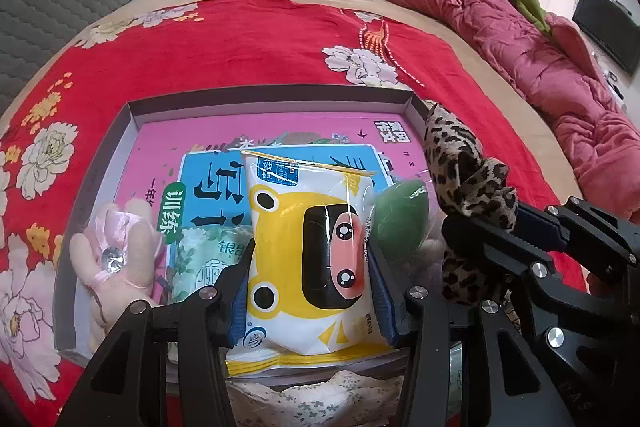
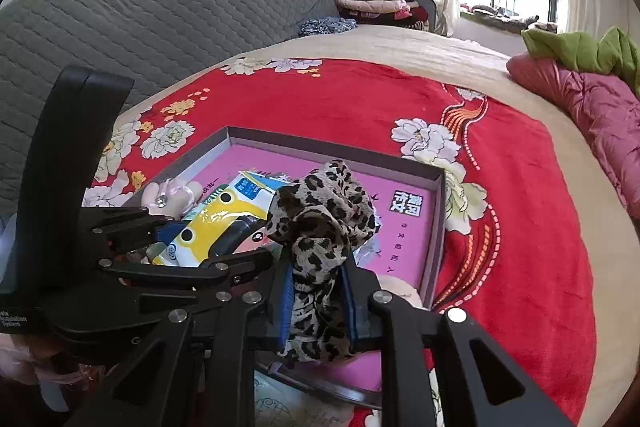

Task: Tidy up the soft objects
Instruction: 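Carry the yellow pack over the box with the left tool while the right tool carries the scrunchie, then lower the yellow pack into the box and open the left tool while the right tool releases the scrunchie there, then withdraw both open tools from the box, then move left tool to purple wipes pack while right tool approaches mint tissue pack, then grasp purple wipes pack with left tool while right tool grasps mint tissue pack, then carry purple pack over box with left tool while right tool carries mint pack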

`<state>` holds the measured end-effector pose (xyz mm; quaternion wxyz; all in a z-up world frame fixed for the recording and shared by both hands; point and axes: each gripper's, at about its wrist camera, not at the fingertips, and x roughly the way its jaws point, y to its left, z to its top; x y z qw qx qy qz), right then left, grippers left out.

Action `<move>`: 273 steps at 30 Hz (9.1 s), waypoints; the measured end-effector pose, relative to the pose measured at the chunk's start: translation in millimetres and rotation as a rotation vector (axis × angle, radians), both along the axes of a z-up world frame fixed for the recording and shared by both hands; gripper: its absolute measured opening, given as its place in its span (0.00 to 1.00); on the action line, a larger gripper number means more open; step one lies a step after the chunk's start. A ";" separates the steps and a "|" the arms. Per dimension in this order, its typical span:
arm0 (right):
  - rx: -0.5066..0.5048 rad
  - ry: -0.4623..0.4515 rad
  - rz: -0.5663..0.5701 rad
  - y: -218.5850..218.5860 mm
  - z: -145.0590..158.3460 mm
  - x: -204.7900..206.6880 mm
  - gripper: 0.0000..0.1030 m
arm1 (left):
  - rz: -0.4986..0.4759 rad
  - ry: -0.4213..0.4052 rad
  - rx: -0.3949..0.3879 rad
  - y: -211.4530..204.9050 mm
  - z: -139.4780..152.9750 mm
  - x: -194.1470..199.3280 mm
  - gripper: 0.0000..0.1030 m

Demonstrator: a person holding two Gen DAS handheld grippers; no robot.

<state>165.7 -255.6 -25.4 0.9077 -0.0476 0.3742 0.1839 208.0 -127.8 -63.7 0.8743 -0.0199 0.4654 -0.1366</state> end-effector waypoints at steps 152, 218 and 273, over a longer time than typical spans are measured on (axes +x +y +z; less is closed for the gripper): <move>0.013 0.042 -0.069 0.2 -9.3 -117.2 0.72 | 0.026 0.075 -0.052 61.4 10.7 -153.0 0.73; 0.220 -0.141 0.012 2.2 45.0 -107.0 0.41 | 0.126 -0.037 -0.097 93.7 45.1 -139.6 0.49; -0.054 -0.221 0.113 57.4 18.2 -12.1 0.40 | 0.129 0.030 -0.105 87.7 12.0 -16.1 0.49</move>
